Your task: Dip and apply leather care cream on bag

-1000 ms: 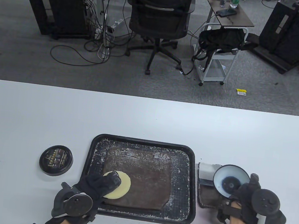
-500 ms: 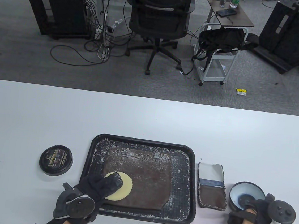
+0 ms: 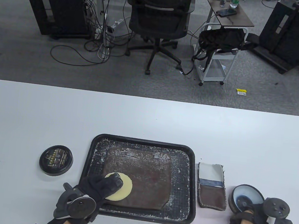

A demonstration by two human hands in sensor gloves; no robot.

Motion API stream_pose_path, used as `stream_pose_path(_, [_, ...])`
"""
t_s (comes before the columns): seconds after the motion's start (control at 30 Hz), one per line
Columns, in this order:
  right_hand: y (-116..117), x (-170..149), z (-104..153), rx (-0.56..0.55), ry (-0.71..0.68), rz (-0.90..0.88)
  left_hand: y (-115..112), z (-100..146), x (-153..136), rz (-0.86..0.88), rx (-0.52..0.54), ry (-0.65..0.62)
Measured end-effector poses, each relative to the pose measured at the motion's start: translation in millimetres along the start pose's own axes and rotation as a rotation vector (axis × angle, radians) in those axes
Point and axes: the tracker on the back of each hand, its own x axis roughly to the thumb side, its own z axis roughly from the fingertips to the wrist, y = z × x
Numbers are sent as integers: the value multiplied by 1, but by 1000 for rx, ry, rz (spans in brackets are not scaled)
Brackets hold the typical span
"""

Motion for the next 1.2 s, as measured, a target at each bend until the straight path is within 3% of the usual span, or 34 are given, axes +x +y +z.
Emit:
stream_pose_path(0.17, [-12, 17, 7, -73, -113, -12, -1, -1, 1, -8, -10, -4])
stream_pose_path(0.23, [-22, 34, 16, -125, -238, 18, -1, -1, 1, -10, -13, -4])
stream_pose_path(0.27, [-28, 48, 23, -163, -380, 40, -1, -1, 2, -11, -13, -4])
stream_pose_path(0.4, [-34, 87, 56, -198, -678, 49, -2, -2, 2, -20, -17, -5])
stream_pose_path(0.47, [-31, 103, 73, -144, -834, 34, -2, -2, 3, -24, -21, -5])
stream_pose_path(0.5, [-25, 114, 87, -45, -982, 14, -2, -2, 3, -24, -23, -7])
stream_pose_path(0.57, [-11, 131, 111, 173, -1145, 8, -2, -2, 3, -26, -25, -7])
stream_pose_path(0.73, [22, 158, 168, 343, -1329, 178, -3, -3, 4, -35, -29, -4])
stream_pose_path(0.97, [59, 168, 211, 509, -1430, 388, -4, -5, 5, -38, -44, -3])
stream_pose_path(1.2, [84, 166, 221, 545, -1446, 519, -5, -11, 9, -50, -50, -6])
